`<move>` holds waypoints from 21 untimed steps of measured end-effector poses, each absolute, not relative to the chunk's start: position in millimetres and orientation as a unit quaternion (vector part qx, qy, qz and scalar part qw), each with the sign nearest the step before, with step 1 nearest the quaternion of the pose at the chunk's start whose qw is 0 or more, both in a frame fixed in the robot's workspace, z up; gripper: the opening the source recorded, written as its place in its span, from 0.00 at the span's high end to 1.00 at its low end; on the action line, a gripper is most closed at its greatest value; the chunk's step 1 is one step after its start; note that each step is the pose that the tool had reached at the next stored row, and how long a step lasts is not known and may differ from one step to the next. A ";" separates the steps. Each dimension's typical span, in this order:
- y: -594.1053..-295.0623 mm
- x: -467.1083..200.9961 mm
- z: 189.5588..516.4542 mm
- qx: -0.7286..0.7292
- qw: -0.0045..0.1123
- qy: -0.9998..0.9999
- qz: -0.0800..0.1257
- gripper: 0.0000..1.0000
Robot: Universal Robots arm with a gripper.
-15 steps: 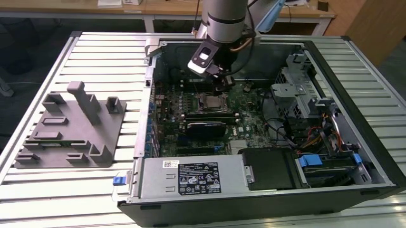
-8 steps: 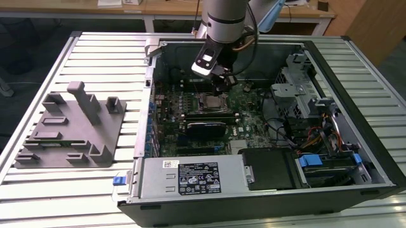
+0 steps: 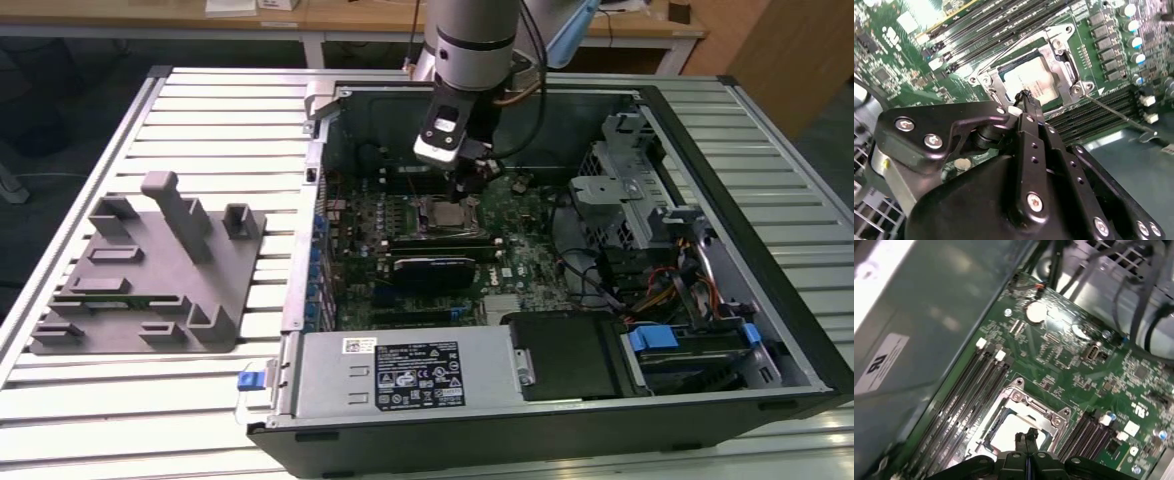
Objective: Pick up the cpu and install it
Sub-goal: 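Close the cpu cover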
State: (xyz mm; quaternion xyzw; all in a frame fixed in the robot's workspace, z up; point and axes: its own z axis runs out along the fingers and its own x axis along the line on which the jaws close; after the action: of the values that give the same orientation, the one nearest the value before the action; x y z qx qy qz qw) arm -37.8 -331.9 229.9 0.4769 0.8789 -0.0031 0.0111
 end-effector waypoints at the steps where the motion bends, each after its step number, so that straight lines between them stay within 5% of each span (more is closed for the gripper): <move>1: -331.9 -37.8 229.9 0.469 0.011 0.883 -0.003 0.89; 21: -331.9 -37.8 229.6 0.308 0.012 0.951 -0.001 0.89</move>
State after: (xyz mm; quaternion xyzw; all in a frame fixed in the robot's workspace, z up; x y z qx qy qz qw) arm -37.8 -331.9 229.6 0.3085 0.9512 -0.0010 0.0115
